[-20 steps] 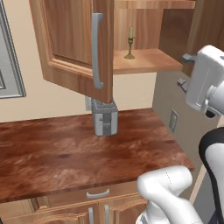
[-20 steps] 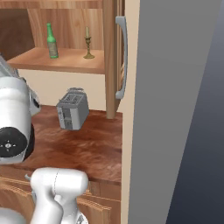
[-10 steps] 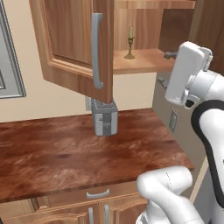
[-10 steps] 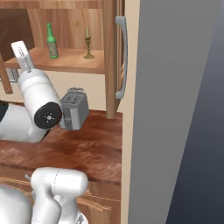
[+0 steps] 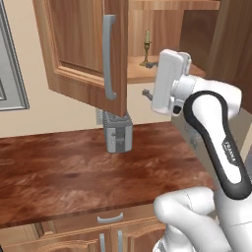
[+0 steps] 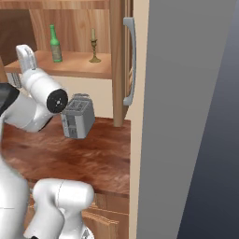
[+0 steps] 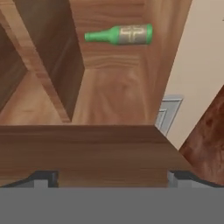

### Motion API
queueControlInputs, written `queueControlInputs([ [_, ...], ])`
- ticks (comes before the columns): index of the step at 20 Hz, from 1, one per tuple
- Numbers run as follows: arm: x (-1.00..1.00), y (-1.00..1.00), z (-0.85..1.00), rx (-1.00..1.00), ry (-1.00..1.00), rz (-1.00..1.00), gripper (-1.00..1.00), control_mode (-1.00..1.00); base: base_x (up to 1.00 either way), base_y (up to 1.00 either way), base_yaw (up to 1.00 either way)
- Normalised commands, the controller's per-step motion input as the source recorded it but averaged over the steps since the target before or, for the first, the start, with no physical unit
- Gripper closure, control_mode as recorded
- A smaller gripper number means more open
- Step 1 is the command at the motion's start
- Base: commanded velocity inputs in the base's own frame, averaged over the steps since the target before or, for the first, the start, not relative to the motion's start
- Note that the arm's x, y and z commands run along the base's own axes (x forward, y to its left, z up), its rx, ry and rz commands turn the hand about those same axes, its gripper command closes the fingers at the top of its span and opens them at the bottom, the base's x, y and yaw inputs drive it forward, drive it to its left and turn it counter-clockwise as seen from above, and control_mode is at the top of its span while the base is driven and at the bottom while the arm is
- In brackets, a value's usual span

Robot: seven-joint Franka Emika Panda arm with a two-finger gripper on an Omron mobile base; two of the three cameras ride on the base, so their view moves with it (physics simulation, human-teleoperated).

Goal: Get the candle and the beer from the cabinet and move them to the dining counter.

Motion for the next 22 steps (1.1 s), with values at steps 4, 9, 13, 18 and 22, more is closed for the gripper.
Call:
queueControlInputs([
  [4, 0.73, 0.03, -0.16, 0.01, 0.06, 0.31, -1.00, -1.00, 0.00, 0.00, 0.00],
  [9, 0.62, 0.16, -0.14, 0.00, 0.02, 0.37, -1.00, -1.00, 0.00, 0.00, 0.00],
  [13, 0.33, 0.50, -0.09, 0.00, 0.00, 0.30, -1.00, -1.00, 0.00, 0.00, 0.00],
  [18, 0.13, 0.60, -0.01, 0.00, 0.00, 0.23, -1.00, -1.00, 0.00, 0.00, 0.00],
  [22, -0.21, 0.83, 0.00, -0.02, 0.00, 0.19, -1.00, -1.00, 0.00, 0.00, 0.00],
])
